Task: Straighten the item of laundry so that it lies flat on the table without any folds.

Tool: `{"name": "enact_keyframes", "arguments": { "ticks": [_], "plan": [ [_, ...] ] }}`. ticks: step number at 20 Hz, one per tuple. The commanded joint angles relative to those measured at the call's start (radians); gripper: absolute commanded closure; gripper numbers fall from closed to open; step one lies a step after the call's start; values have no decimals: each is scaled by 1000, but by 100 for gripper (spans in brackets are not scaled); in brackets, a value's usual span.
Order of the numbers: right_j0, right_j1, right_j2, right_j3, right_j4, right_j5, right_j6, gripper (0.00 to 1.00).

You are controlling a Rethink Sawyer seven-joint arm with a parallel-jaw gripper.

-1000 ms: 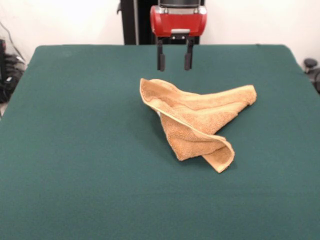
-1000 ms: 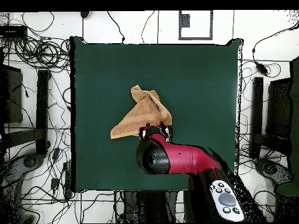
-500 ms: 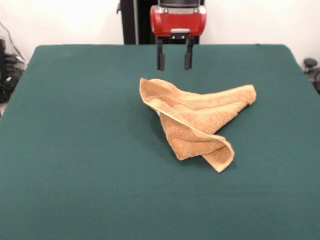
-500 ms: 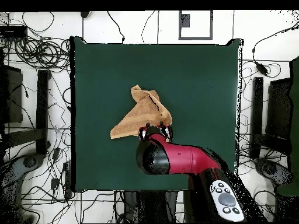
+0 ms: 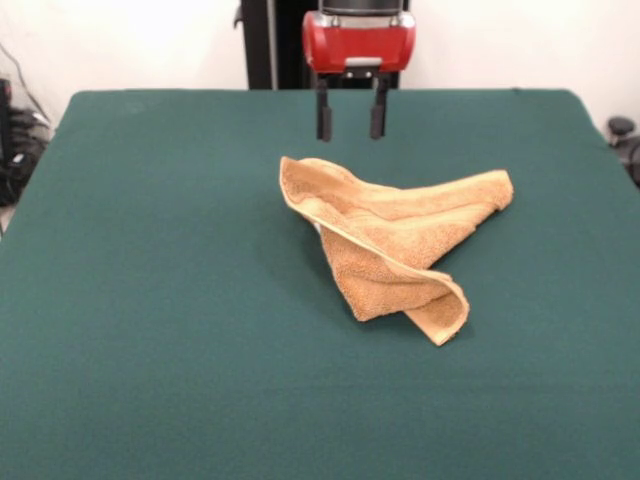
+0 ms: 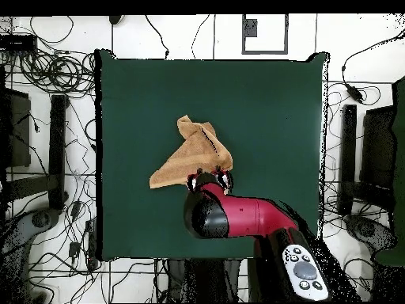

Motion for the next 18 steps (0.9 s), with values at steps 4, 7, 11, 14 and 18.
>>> {"name": "enact_keyframes", "arguments": {
  "ticks": [4, 7, 11, 14, 18],
  "plan": [
    [6, 29, 137, -6, -147, 158, -76, 0],
    [-7, 33, 177, -21, -188, 189, -112, 0],
    [-57, 64, 272, -39, -236, 253, -187, 0],
    [-73, 70, 317, -56, -276, 299, -227, 0],
    [-109, 71, 372, -58, -323, 334, -253, 0]
  ]
}}
